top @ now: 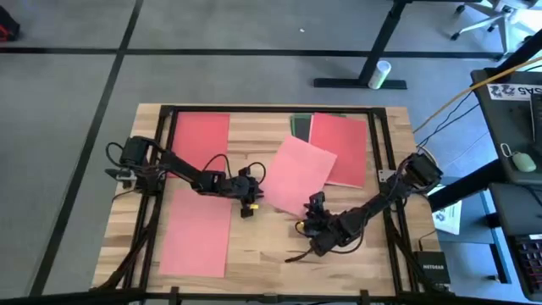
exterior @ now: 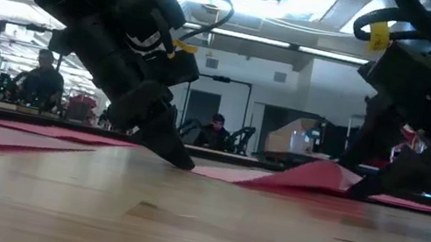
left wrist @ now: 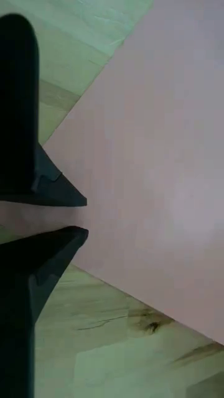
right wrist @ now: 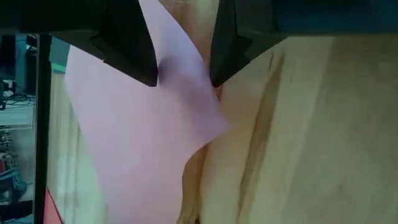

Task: Organize paper
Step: Stack the pink paper on top of the pink paper

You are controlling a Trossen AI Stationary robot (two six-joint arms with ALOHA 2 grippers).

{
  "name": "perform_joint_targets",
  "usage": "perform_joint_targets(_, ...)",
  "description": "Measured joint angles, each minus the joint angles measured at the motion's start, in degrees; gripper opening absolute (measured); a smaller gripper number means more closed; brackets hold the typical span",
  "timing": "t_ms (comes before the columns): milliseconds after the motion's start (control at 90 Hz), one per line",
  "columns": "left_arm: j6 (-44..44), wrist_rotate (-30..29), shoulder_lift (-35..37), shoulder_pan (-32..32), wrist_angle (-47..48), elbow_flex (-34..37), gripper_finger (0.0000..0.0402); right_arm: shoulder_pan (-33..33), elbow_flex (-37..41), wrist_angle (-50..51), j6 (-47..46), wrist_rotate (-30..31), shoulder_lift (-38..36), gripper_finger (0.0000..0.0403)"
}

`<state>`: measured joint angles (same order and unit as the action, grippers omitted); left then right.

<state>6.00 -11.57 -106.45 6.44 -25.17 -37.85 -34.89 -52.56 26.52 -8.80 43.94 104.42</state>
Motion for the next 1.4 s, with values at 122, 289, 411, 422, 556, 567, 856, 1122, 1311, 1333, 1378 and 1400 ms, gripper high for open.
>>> perform_joint_targets(122,0.0,0.0,0.0,0.0,0.0,0.0,0.0056,-0.02,-1.61,0.31,0.0,-0.75,0.0,0.0138)
perform_joint_targets(289,0.0,-0.02,0.0,0.0,0.0,0.0,0.0056,-0.02,-3.14,0.54,0.08,-0.91,0.0,0.0138)
perform_joint_targets(411,0.0,-0.02,0.0,0.0,-0.02,0.0,0.0056,0.03,-3.17,0.59,0.1,0.57,-0.02,0.0138)
perform_joint_targets(422,0.0,-0.01,0.01,0.0,-0.02,0.0,0.0056,0.04,-3.17,0.59,0.11,0.57,-0.02,0.0138)
perform_joint_targets(556,0.0,-0.02,0.0,0.0,-0.02,0.0,0.0056,0.03,-3.17,0.77,0.09,0.57,-0.02,0.0115)
perform_joint_targets(567,0.0,-0.02,0.0,0.0,-0.02,0.0,0.0056,0.02,-3.17,0.81,0.09,0.56,-0.02,0.011)
perform_joint_targets(856,-5.34,-0.41,0.12,1.56,-3.51,-0.25,0.0056,0.42,-3.17,1.92,0.03,-1.41,-0.02,0.0003)
perform_joint_targets(1122,-10.99,0.14,4.51,4.81,-5.03,-4.78,0.0056,0.52,-3.19,1.47,-0.2,-1.97,-0.04,0.0)
perform_joint_targets(1311,-11.63,0.0,8.35,7.05,-5.26,-6.58,0.0056,0.52,-3.59,1.23,-0.39,-2.01,-0.04,0.0)
perform_joint_targets(1333,-11.61,-0.02,8.54,7.33,-5.46,-6.8,0.0056,0.55,-3.8,1.18,-0.37,-2.01,-0.04,0.0)
perform_joint_targets(1378,-11.61,-0.04,8.62,7.95,-5.34,-7.2,0.0056,0.79,-4.25,0.87,-0.22,-1.78,-0.04,0.0)
perform_joint_targets(1400,-11.55,-0.04,8.56,8.3,-5.08,-7.34,0.0056,0.85,-4.48,0.8,-0.16,-1.59,-0.06,0.0)
